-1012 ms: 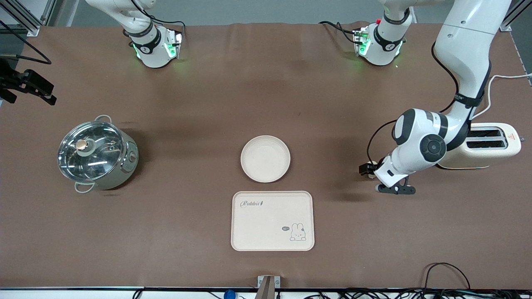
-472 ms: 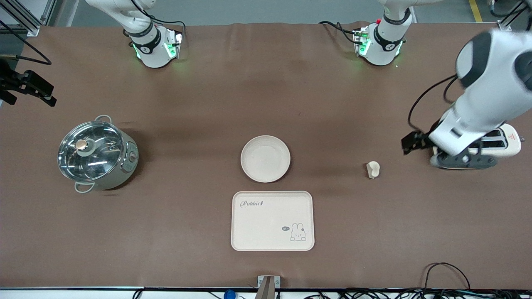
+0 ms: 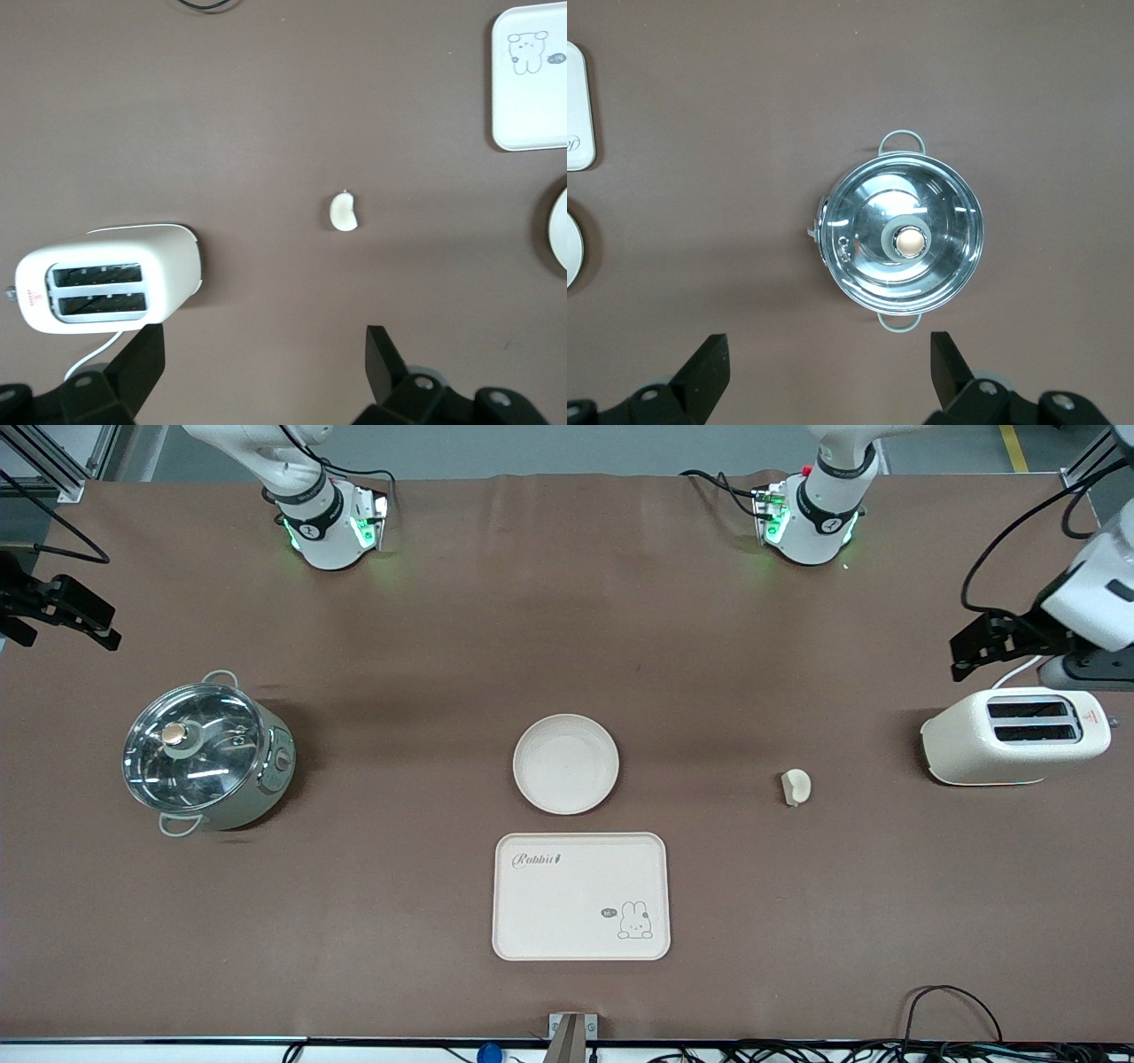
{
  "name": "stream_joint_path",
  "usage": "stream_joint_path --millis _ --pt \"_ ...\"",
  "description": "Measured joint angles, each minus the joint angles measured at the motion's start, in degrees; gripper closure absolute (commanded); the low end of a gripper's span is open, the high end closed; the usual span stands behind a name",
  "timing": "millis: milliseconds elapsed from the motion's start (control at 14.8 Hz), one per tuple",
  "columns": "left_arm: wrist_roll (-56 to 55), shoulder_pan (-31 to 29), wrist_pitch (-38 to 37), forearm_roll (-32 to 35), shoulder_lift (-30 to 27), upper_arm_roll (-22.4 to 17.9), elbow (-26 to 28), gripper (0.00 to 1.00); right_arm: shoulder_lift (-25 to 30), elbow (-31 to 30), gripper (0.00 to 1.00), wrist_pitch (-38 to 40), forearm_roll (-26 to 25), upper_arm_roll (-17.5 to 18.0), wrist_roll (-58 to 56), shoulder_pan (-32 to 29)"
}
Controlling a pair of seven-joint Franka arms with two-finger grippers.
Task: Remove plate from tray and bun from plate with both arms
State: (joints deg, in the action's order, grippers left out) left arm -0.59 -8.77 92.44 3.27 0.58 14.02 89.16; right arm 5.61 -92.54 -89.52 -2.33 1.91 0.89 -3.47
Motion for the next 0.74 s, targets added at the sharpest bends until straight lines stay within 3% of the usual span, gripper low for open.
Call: stream_joint_path --millis 135,270,405,742 --pt "0.38 2.37 -0.54 0.00 0.01 -2.24 -0.70 0.00 -0.02 -0.01 0.00 0.47 0.03 0.10 0.85 0.08" --pt "0.35 9.27 -1.55 -0.04 0.00 -8.50 -2.22 0.00 -0.02 0.11 0.00 0.66 0.04 0.33 1.62 0.34" --pt "0.35 12.82 -2.26 -0.13 -0.01 -12.09 -3.11 0.00 -0.02 0.60 0.00 0.63 0.04 0.46 2.24 0.70" --pt "0.49 13.05 -2.49 -0.17 0.44 -12.85 -3.16 0.00 0.01 4.09 0.00 3.49 0.04 0.37 2.61 1.00"
